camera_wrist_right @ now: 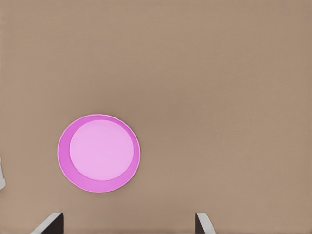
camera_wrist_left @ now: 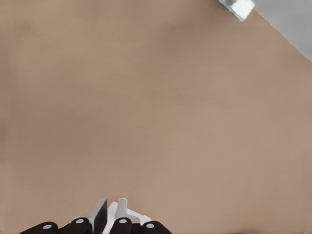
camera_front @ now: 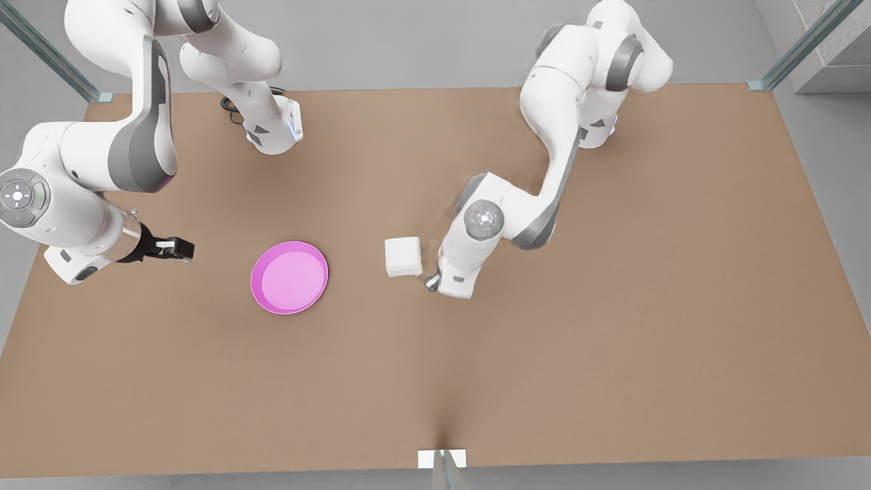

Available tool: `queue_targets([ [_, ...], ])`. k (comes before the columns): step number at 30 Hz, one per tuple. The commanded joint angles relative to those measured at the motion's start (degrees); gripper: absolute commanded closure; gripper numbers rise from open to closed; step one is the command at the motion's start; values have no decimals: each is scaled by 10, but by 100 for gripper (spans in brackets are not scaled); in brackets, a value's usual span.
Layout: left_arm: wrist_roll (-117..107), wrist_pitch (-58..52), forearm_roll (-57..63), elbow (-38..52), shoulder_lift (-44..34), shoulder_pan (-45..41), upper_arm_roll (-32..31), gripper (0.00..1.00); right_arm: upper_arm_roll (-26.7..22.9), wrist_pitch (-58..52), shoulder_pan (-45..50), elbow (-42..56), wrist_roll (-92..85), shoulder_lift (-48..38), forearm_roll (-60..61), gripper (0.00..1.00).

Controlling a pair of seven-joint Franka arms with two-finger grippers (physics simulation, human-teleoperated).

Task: Pack egg into the box and close the box lid

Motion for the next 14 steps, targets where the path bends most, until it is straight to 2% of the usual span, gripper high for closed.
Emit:
queue_targets([
  [1,319,-233,-16,40,-3,155,6,25,-1,0,0,0,-26,-1,0,0],
  [2,543,-275,80,40,-9,171,18,0,0,0,0,0,-26,-1,0,0],
  [3,708,-340,169,41,-56,169,20,0,0,0,-1,0,-25,1,2,0],
  [5,745,-447,202,39,-194,183,27,0,-1,0,0,0,-28,12,-1,0],
  [6,749,-442,213,8,-252,204,-10,0,0,-4,-2,0,-30,12,5,0],
  [7,751,-430,249,-27,-284,252,-100,0,0,-13,-3,0,-31,12,5,0],
  [8,751,-383,264,-106,-334,275,-139,0,0,-14,-4,0,-32,12,5,0],
  [14,750,-374,269,-114,-341,274,-140,0,-1,-14,-1,-1,-31,13,-22,0],
])
